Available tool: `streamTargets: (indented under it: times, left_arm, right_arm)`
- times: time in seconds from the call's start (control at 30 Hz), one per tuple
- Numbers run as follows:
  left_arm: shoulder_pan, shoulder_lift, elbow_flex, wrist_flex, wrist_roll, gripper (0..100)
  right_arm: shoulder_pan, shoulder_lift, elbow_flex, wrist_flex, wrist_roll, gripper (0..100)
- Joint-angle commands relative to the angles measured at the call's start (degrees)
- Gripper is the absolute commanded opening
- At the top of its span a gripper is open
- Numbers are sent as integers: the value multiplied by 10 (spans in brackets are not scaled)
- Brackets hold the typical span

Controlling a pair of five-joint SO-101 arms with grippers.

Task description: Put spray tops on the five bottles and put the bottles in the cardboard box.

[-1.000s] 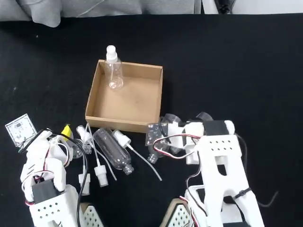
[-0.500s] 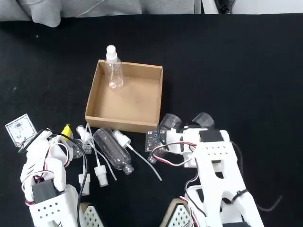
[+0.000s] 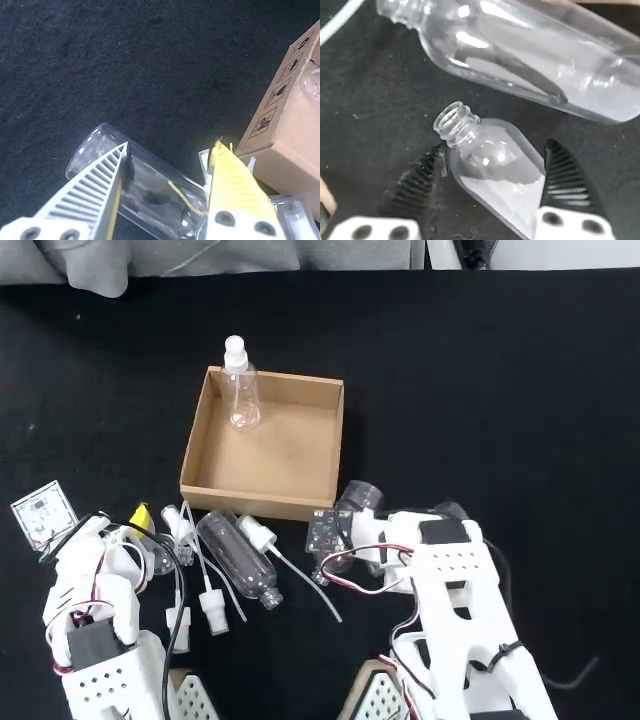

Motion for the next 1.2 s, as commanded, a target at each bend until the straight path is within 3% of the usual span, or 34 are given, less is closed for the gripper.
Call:
streamTargets:
  times: [0.0,0.63,0.9,1.17]
  left_arm:
    - [0,-5,-6,-16,-4,247]
    - [0,-5,-6,-16,-4,247]
    - [0,-5,-6,-16,-4,247]
    - [0,-5,-6,-16,-4,247]
  right_arm:
    - [-19,-12,-4,-4,-50,222]
    - [-31,-11,-9,-2,-276,226]
    - [-62,-11,-68,83,-281,229]
    - [-62,-10,-78,102,-258,371]
